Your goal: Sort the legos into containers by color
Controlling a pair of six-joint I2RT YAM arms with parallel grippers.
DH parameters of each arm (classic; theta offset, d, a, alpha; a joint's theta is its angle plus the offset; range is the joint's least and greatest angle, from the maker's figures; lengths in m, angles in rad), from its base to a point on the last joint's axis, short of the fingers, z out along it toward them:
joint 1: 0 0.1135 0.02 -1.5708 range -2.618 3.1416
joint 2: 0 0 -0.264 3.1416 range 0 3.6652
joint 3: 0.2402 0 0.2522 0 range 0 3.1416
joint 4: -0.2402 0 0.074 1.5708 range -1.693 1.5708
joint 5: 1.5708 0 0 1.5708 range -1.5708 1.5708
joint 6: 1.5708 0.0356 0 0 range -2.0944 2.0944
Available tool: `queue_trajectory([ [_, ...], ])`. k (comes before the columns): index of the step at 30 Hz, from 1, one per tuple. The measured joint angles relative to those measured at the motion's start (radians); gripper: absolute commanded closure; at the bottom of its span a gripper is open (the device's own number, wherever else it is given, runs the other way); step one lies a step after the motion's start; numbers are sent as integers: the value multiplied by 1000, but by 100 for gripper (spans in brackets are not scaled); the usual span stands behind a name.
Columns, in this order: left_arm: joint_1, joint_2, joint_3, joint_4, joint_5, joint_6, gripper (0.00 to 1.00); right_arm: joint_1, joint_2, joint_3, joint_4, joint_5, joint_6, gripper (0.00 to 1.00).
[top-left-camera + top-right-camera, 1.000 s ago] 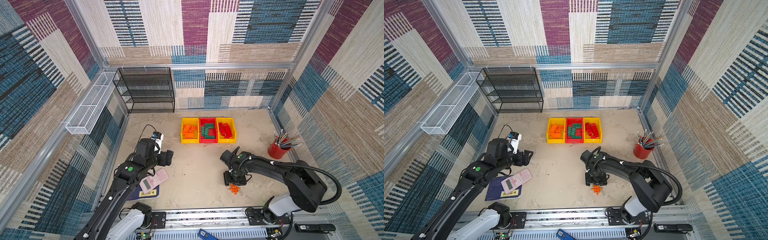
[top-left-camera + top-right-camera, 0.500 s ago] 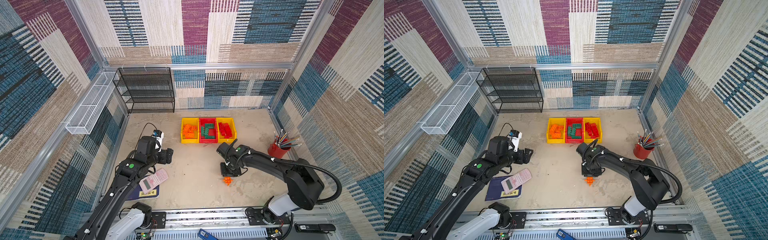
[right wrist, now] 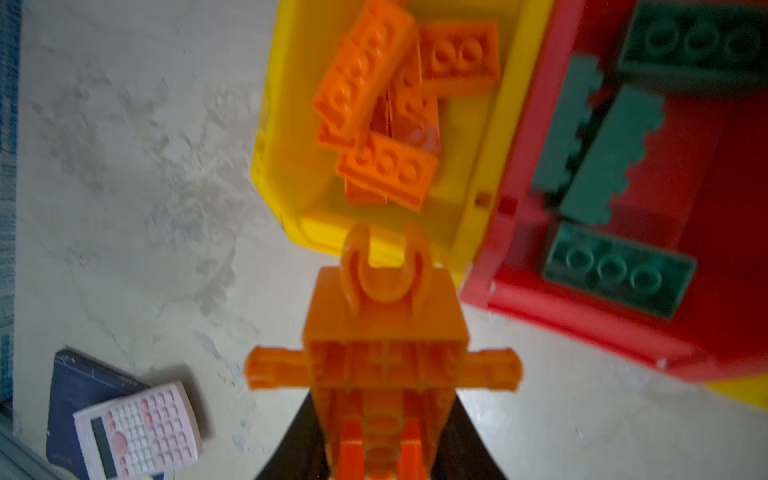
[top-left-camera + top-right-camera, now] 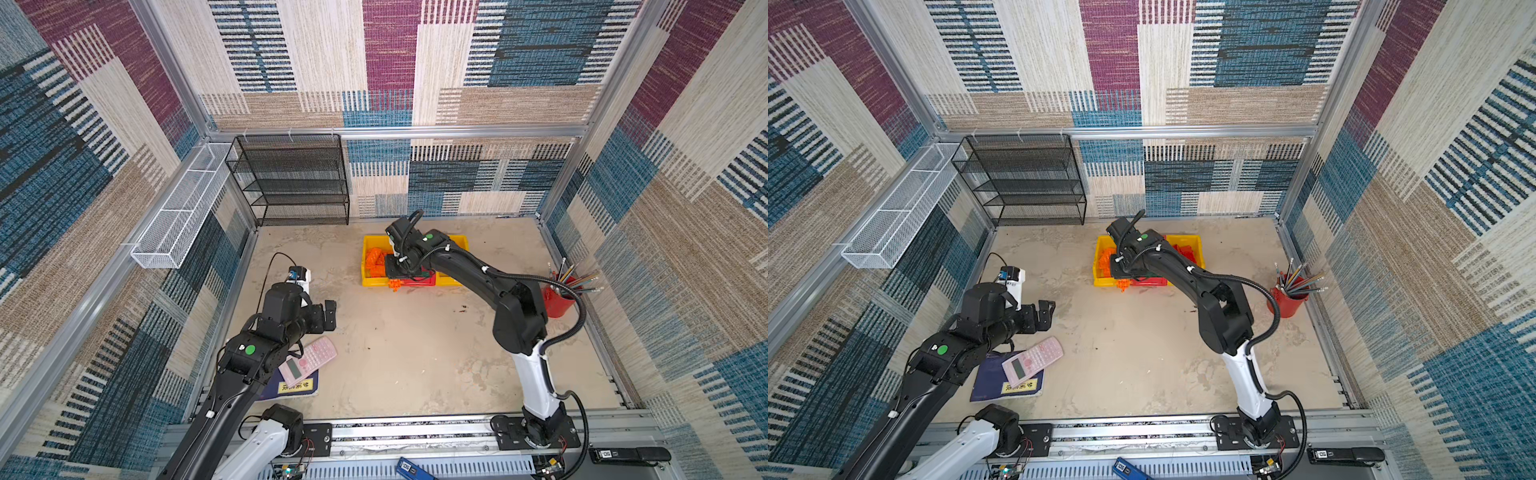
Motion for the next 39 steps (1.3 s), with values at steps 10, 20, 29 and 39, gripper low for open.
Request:
queue_trajectory([
  [10,6,-74,-8,-50,-169,-58,1,-105,331,462,-62,-70,-110,37],
  [20,23,-48,-52,14,-248,-58,1,-108,224,367,-2,-126,-239,0],
  [29,117,-39,-241,301,-324,47,1,-130,-283,-250,213,-121,-289,0],
  [39,278,57,-478,794,-224,179,1,-274,-1077,-1467,793,50,-307,0],
])
